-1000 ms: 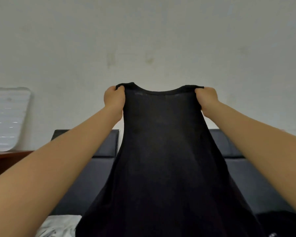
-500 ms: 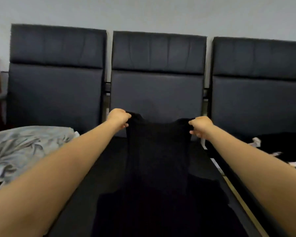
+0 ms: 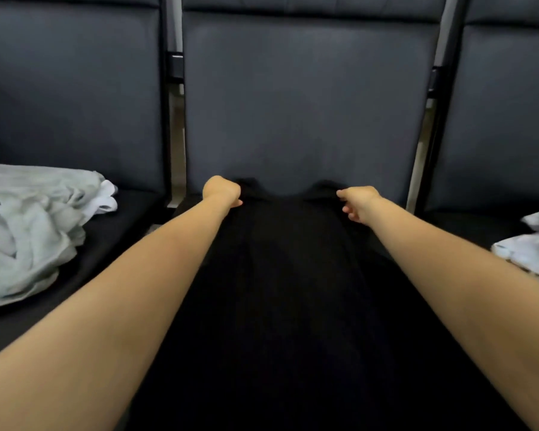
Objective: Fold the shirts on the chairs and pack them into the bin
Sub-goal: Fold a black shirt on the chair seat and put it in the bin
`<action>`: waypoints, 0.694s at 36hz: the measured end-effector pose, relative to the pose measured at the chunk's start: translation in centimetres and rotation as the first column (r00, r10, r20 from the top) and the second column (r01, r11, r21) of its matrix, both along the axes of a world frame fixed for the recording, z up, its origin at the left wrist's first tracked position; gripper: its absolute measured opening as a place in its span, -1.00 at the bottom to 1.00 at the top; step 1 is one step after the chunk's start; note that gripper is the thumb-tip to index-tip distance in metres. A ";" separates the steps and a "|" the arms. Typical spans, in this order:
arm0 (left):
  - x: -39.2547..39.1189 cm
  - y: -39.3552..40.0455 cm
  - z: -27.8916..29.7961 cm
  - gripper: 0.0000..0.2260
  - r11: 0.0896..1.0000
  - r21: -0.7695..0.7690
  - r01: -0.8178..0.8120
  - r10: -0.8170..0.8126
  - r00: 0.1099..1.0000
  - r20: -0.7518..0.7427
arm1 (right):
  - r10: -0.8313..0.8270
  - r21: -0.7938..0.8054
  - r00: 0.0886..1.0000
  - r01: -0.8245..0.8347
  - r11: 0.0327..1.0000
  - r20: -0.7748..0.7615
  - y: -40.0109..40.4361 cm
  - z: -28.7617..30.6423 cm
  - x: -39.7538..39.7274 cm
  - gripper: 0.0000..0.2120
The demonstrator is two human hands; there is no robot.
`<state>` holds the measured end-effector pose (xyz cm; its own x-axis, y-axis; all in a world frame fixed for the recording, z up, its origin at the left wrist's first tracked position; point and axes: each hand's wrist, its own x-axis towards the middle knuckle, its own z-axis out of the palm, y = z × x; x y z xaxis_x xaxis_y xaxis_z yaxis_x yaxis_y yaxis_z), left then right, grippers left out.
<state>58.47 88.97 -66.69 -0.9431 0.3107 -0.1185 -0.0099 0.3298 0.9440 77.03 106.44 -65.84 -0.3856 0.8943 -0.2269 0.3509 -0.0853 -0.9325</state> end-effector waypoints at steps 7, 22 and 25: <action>0.3 -1.0 -1.2 -0.56 0.997 -0.023 -0.078 0.075 0.991 -0.114 | -0.078 -0.031 0.991 0.075 0.997 -0.113 0.6 -0.5 0.9 -0.66; 9.3 -15.6 -1.1 -0.42 0.849 -0.526 0.050 -0.264 0.902 -0.341 | 0.024 0.422 0.882 -0.249 0.872 0.470 -5.8 1.2 18.6 -0.64; 10.8 -17.9 -1.1 -0.36 0.788 -0.614 0.037 -0.308 0.888 -0.342 | 0.027 0.401 0.786 -0.344 0.849 0.617 -7.4 1.0 21.0 -0.60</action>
<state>69.22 71.06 -67.78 -0.8800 0.4727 0.0473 0.4367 0.7657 0.4722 97.99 99.09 -64.89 -0.4944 0.8686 -0.0329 0.7837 0.4291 -0.4491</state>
